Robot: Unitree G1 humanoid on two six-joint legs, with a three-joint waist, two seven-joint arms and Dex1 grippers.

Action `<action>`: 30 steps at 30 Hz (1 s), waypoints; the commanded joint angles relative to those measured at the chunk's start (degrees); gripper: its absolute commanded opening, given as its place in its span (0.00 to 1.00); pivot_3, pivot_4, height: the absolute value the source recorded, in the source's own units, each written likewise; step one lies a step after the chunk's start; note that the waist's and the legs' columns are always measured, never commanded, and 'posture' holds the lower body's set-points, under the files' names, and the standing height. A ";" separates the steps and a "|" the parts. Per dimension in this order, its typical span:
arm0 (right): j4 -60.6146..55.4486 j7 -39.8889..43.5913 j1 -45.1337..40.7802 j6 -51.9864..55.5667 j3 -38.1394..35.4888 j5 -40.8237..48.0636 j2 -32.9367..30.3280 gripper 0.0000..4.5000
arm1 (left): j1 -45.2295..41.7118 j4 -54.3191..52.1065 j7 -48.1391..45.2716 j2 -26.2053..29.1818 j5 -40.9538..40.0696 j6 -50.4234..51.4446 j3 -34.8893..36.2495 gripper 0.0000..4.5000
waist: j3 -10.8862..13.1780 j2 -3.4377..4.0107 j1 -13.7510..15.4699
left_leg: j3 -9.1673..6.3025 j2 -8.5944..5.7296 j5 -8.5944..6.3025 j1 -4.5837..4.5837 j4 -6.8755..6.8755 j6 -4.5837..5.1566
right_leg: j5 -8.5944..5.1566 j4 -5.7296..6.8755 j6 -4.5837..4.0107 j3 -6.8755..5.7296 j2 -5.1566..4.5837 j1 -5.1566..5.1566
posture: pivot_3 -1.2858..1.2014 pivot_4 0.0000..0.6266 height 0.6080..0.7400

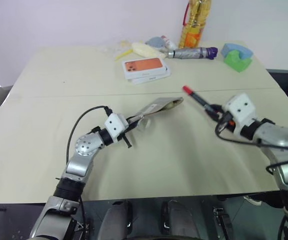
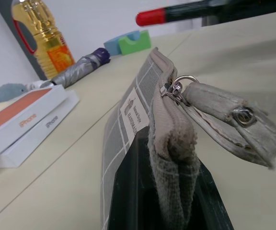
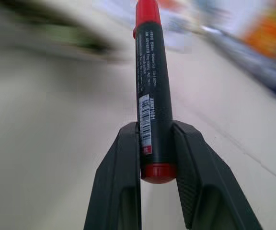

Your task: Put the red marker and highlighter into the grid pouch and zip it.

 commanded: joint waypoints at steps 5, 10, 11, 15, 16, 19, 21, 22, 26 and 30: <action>-5.22 3.97 0.68 1.00 1.59 -0.04 -3.02 0.09 | -1.54 0.49 -0.66 0.10 -1.02 -1.67 1.17 0.00 | 0.01 -0.03 0.07 | -0.02 0.00 0.00 0.00 0.02 0.00 | 0.00 0.00 0.00 -0.01 -0.01 0.02 | 0.52 0.24 1.00; -2.62 4.19 -0.02 0.15 2.78 -2.32 -3.26 0.09 | -1.02 -0.14 -1.08 0.07 -1.19 -1.98 0.88 0.00 | 0.01 -0.03 0.06 | -0.02 0.00 0.00 0.00 0.02 -0.01 | 0.00 0.00 -0.01 -0.01 -0.01 0.02 | 0.52 0.24 1.00; -2.24 4.33 -0.18 -0.23 3.01 -2.75 -3.29 0.09 | -0.86 -0.30 -1.32 0.12 -1.24 -2.13 0.76 0.00 | 0.01 -0.03 0.06 | -0.02 0.00 0.00 0.00 0.02 -0.01 | 0.00 0.00 -0.01 -0.01 -0.01 0.02 | 0.52 0.24 1.00; -1.02 4.69 -1.11 -1.21 3.75 -3.79 -3.18 0.09 | -0.34 -0.68 -2.23 0.30 -0.99 -2.92 0.25 0.00 | 0.01 -0.03 0.05 | -0.01 -0.01 0.00 0.00 0.02 -0.01 | 0.00 0.00 -0.01 -0.01 -0.02 0.02 | 0.52 0.24 1.00; -0.75 4.82 -1.28 -1.43 3.79 -3.96 -3.14 0.09 | -0.21 -0.74 -2.33 0.31 -0.88 -3.07 0.16 0.00 | 0.01 -0.03 0.04 | -0.02 -0.01 0.00 0.00 0.02 -0.01 | 0.00 0.00 -0.01 -0.01 -0.02 0.02 | 0.52 0.24 1.00; -0.71 5.45 -1.19 -1.69 3.40 -3.91 -3.14 0.09 | 0.02 -0.78 -2.33 0.24 -0.73 -3.19 0.21 0.00 | 0.01 -0.03 0.06 | -0.02 -0.01 0.00 0.00 0.02 -0.01 | 0.00 0.00 -0.01 -0.02 -0.02 0.02 | 0.52 0.24 1.00; -1.56 6.45 -0.44 -1.62 2.58 -3.20 -3.46 0.09 | 0.11 -0.54 -2.21 0.27 -0.55 -3.35 0.29 0.00 | 0.01 -0.03 0.06 | -0.02 -0.01 0.00 0.00 0.02 -0.01 | 0.00 0.00 -0.01 -0.02 -0.02 0.02 | 0.52 0.24 1.00; -2.08 6.97 0.01 -1.46 2.13 -2.79 -3.69 0.09 | 0.12 -0.38 -2.18 0.31 -0.44 -3.46 0.30 0.00 | 0.01 -0.03 0.08 | -0.02 -0.01 0.00 0.00 0.02 -0.01 | 0.00 0.00 -0.01 -0.02 -0.02 0.02 | 0.52 0.24 1.00; -3.45 7.79 0.79 -0.53 0.02 -1.76 -4.13 0.09 | -0.07 0.10 -2.26 0.39 -0.49 -3.73 0.41 0.00 | 0.01 -0.03 0.07 | -0.01 -0.01 0.00 0.00 0.02 -0.01 | 0.00 0.00 -0.01 -0.02 -0.02 0.02 | 0.52 0.24 1.00; -2.91 7.47 0.40 -0.41 -0.79 -2.13 -4.41 0.09 | -0.26 0.23 -2.53 0.29 -0.59 -3.84 0.21 0.00 | 0.01 -0.03 0.07 | -0.02 -0.01 0.00 0.00 0.02 -0.01 | 0.00 0.00 -0.01 -0.02 -0.02 0.02 | 0.52 0.24 1.00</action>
